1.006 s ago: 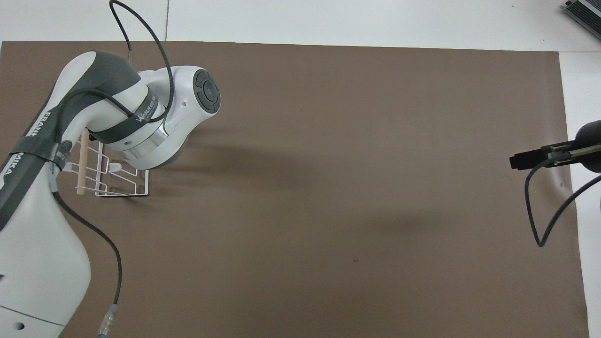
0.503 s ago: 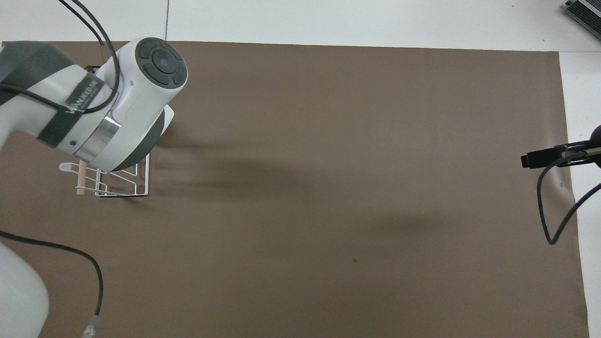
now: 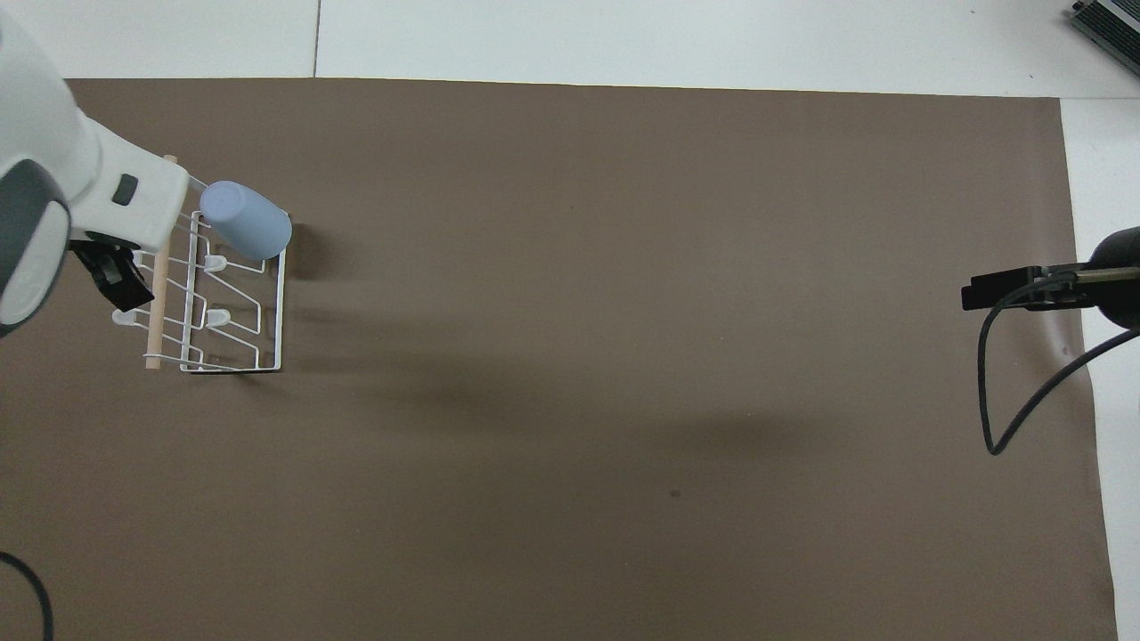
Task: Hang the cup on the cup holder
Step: 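Release the cup and withdraw the left gripper from the rack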
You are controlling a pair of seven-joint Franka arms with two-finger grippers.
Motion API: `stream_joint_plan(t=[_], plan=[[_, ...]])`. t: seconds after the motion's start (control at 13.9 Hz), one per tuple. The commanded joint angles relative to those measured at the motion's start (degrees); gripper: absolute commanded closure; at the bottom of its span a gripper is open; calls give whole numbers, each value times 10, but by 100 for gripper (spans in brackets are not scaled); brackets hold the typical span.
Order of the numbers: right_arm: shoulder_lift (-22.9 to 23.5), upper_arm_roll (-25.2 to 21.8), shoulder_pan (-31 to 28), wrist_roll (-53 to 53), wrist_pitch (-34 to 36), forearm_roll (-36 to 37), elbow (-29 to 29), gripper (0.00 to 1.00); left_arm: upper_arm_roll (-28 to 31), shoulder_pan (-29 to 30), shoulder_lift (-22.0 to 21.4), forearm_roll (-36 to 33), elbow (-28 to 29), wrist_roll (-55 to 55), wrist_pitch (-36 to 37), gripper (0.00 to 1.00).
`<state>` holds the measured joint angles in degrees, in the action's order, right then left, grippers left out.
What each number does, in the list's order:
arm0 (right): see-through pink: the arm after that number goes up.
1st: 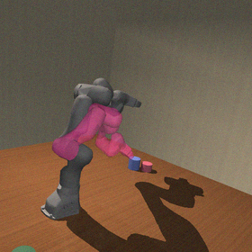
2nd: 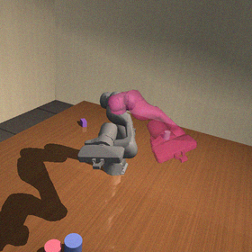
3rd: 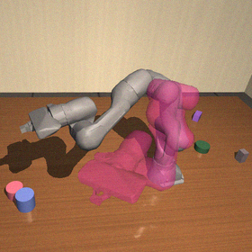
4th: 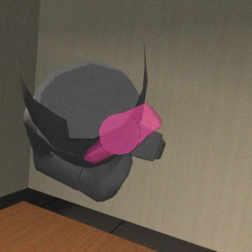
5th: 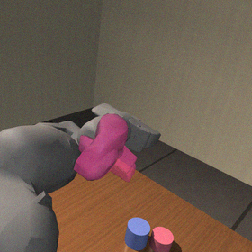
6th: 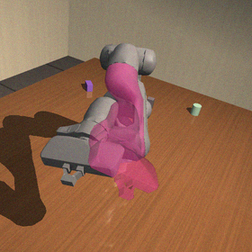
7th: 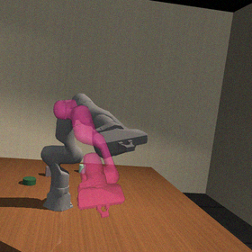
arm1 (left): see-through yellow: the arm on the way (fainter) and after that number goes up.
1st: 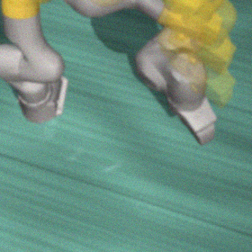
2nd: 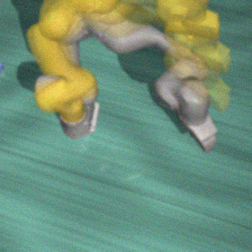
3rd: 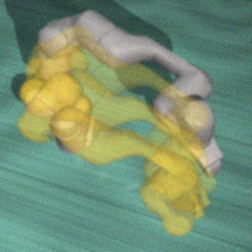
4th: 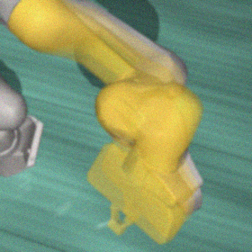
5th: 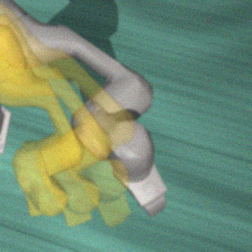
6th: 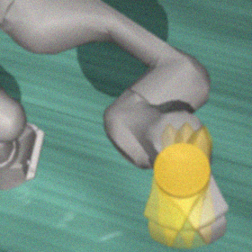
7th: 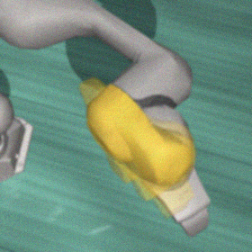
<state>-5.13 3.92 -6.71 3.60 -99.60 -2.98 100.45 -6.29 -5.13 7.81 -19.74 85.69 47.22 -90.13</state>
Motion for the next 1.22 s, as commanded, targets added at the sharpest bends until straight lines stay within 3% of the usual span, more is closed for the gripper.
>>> stream_joint_plan(t=[0.0, 0.22, 0.5, 1.15], plan=[[-7, 1, -6, -8, 0, 3, 4, 0, -3, 15, -42, 62, 27, -29, 7, 0], [-6, 1, -5, -8, 0, 3, 4, 0, -3, 31, -46, 120, 36, -138, 5, 0], [-6, 1, -6, -8, 0, 3, 4, 0, -3, 46, -47, 135, 40, -385, -26, 0], [-6, 1, -5, -8, 0, 3, 4, 0, -1, 46, -59, 134, 61, -406, -13, 0]])
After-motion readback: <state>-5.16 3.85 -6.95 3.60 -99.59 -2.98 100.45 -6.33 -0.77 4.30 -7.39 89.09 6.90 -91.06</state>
